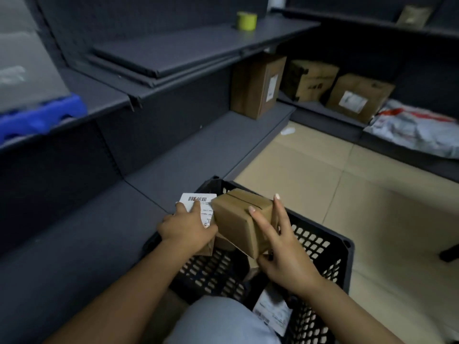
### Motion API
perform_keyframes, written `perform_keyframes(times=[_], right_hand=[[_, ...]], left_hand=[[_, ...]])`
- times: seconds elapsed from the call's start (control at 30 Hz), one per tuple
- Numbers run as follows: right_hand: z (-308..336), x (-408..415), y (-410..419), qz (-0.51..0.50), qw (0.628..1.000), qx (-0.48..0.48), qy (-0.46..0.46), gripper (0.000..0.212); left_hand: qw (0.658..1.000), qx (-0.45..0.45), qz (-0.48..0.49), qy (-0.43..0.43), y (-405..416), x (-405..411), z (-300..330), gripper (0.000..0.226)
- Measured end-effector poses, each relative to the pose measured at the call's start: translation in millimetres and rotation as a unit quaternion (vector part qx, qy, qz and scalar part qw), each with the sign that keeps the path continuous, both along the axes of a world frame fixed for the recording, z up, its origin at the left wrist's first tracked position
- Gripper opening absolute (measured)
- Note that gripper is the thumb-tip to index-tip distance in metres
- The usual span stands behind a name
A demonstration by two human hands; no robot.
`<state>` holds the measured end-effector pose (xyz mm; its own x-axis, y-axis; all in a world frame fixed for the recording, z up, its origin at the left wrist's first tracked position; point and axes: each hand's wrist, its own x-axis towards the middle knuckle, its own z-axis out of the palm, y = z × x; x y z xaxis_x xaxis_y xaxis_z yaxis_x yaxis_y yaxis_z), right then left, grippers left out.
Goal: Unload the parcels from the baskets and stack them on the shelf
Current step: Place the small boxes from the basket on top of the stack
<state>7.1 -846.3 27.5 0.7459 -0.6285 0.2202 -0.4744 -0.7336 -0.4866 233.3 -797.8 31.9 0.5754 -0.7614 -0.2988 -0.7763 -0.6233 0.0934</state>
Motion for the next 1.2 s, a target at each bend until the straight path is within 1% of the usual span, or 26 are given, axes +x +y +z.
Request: perform_keyframes(times=[0.13,0.23,0.3,0.37,0.47,0.57,0.63,0.73,0.9,0.97,1.1,1.2], right_hand=[[42.4,-3.1,16.9,0.042,0.998,-0.025,-0.027,0.098],[64.3,-1.3,29.2,0.04,0.994,-0.088,-0.045,0.085],[77.6,0.8,36.2,0.03,0.99,-0.129,-0.054,0.081],[92.4,3.6,41.8,0.033,0.985,-0.156,-0.061,0.086],[117.4,13.6,48.1,0.058,0.976,-0.195,-0.082,0.098],[147.3,34.2,52.0,0.096,0.96,-0.234,-0.124,0.106],[165.6,50.9,56.6,0.138,0.942,-0.263,-0.155,0.101],[189.0,76.2,72.5,0.197,0.917,-0.291,-0.188,0.094],[224.6,114.9,113.6,0.289,0.864,-0.325,-0.254,0.101],[240.7,131.7,133.3,0.312,0.848,-0.331,-0.272,0.101],[271.3,162.6,177.1,0.342,0.828,-0.333,-0.293,0.105],[294.3,180.8,214.0,0.356,0.822,-0.34,-0.287,0.12]], left_hand=[[0.999,-0.042,0.027,0.0,17.8,-8.4,39.8,0.081],[0.998,-0.058,0.032,-0.004,32.4,-10.1,66.4,0.08],[0.997,-0.069,0.032,-0.018,43.0,-8.9,84.2,0.08],[0.995,-0.086,0.036,-0.027,56.0,-5.5,102.2,0.078],[0.991,-0.12,0.037,-0.055,81.1,5.0,129.6,0.075],[0.983,-0.161,0.048,-0.076,114.6,24.2,158.7,0.075],[0.976,-0.187,0.063,-0.09,141.6,36.9,177.0,0.075],[0.964,-0.205,0.106,-0.132,187.8,48.4,200.2,0.075],[0.936,-0.215,0.181,-0.214,272.6,51.1,240.3,0.075],[0.922,-0.217,0.211,-0.242,309.5,49.7,257.3,0.075],[0.893,-0.215,0.272,-0.288,384.2,48.4,293.8,0.076],[0.874,-0.215,0.304,-0.312,438.6,50.8,326.4,0.079]])
